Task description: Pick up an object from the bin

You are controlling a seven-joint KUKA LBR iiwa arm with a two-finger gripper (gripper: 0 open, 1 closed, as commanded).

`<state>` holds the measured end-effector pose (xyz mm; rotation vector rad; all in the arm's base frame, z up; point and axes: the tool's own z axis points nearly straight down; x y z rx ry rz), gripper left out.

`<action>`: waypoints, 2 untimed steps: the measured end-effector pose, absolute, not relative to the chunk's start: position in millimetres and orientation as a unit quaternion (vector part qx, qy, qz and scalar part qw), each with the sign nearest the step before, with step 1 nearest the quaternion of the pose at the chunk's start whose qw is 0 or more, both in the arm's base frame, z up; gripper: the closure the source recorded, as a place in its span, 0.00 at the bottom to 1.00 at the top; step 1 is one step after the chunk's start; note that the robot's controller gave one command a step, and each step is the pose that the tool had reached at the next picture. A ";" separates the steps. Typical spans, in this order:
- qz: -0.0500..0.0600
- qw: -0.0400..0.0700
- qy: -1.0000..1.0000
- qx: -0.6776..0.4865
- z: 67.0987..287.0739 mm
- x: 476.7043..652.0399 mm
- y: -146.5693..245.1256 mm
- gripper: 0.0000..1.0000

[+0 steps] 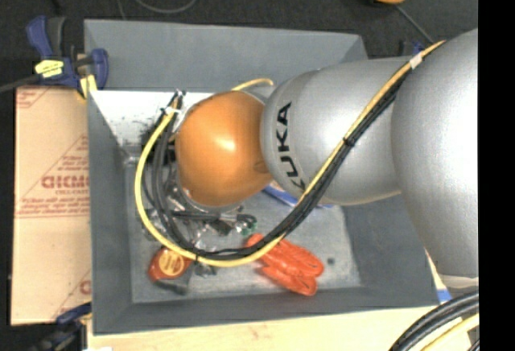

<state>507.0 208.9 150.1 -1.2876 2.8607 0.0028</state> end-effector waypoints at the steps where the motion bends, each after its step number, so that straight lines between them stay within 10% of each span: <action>1: 0.001 0.001 0.917 -0.400 125.8 489.0 209.6 0.00; 2: 0.001 -0.001 0.895 -0.447 69.3 504.6 203.6 1.00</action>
Offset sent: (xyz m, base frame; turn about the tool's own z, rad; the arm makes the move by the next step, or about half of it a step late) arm -0.0022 -0.0046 -0.0799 -0.0846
